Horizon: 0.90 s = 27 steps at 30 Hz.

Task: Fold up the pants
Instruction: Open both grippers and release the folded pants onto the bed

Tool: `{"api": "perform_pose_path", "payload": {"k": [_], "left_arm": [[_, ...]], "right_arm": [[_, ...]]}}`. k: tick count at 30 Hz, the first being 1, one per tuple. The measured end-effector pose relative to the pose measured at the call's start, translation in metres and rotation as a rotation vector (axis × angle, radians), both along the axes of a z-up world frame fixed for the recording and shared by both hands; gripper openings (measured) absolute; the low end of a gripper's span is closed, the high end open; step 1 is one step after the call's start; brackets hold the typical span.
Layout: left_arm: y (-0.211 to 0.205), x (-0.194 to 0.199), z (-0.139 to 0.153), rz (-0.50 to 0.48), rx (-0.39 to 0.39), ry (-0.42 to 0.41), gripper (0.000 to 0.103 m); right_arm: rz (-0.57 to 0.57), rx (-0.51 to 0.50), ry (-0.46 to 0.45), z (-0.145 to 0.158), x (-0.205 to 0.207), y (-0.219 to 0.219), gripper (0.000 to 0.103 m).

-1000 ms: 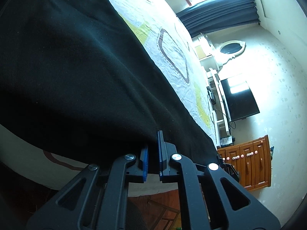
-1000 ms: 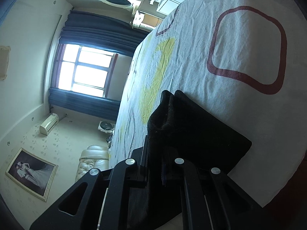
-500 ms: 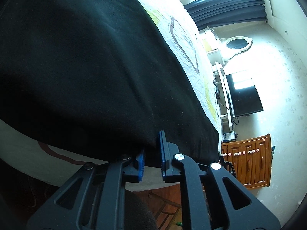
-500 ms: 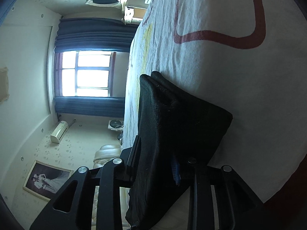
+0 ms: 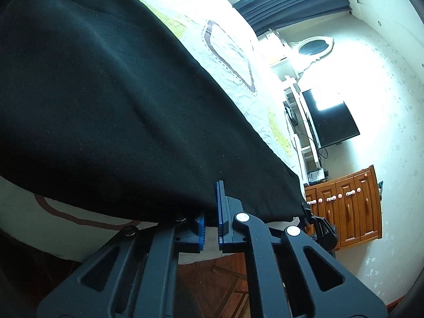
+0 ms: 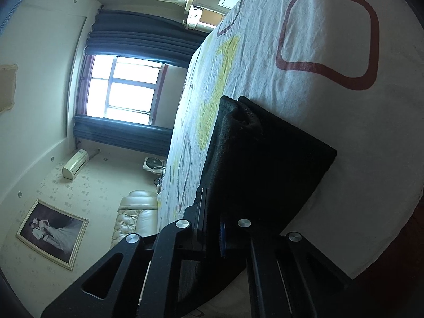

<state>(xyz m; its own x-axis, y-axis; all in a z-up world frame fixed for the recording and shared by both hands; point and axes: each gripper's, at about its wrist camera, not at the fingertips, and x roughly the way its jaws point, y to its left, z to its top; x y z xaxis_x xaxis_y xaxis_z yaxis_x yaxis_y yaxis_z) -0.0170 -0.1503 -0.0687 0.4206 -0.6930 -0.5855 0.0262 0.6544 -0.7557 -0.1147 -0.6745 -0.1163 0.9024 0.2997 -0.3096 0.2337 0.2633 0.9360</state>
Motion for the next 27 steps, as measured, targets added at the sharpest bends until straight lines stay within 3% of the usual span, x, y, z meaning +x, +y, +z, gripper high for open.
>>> {"api": "perform_pose_path", "payload": {"k": [3,6,8,10,11,12,13,16,19,24,26,27], "left_arm": [[-0.002,0.002,-0.017,-0.014,0.020,0.049,0.006],[-0.003,0.006,-0.027,-0.016,-0.013,0.085,0.009],[-0.005,0.008,-0.024,-0.054,-0.019,0.090,0.019],[-0.008,0.005,-0.015,-0.108,-0.015,0.081,0.049],[-0.008,0.001,-0.010,-0.133,-0.005,0.073,0.056],[-0.008,-0.003,-0.004,-0.159,0.003,0.056,0.061],[-0.006,-0.009,0.003,-0.179,0.008,0.029,0.061],[0.015,-0.017,0.025,-0.190,0.060,-0.080,0.068],[0.056,-0.014,0.039,-0.109,0.142,-0.178,0.076],[0.135,0.011,0.025,0.049,0.240,-0.110,0.076],[0.153,0.019,0.013,0.009,0.186,-0.081,0.071],[0.160,0.019,0.011,0.006,0.161,-0.079,0.062]], "right_arm": [[-0.009,-0.001,0.057,-0.018,-0.006,-0.002,0.006],[-0.021,-0.038,0.073,-0.023,-0.007,-0.007,0.006],[-0.048,-0.113,0.094,-0.013,-0.011,-0.013,0.009],[-0.087,-0.136,0.107,-0.007,-0.021,-0.027,0.023],[-0.124,-0.141,0.123,-0.005,-0.028,-0.035,0.030],[-0.166,-0.149,0.135,-0.002,-0.037,-0.044,0.051],[-0.189,-0.163,0.138,0.002,-0.044,-0.051,0.065],[-0.153,-0.212,0.144,0.013,-0.051,-0.064,0.065],[-0.122,-0.254,0.147,0.020,-0.045,-0.064,0.068],[-0.051,-0.229,0.151,0.013,-0.016,-0.052,0.070],[-0.020,-0.245,0.170,0.012,-0.004,-0.045,0.070],[0.010,-0.255,0.174,0.012,0.004,-0.042,0.070]]}}
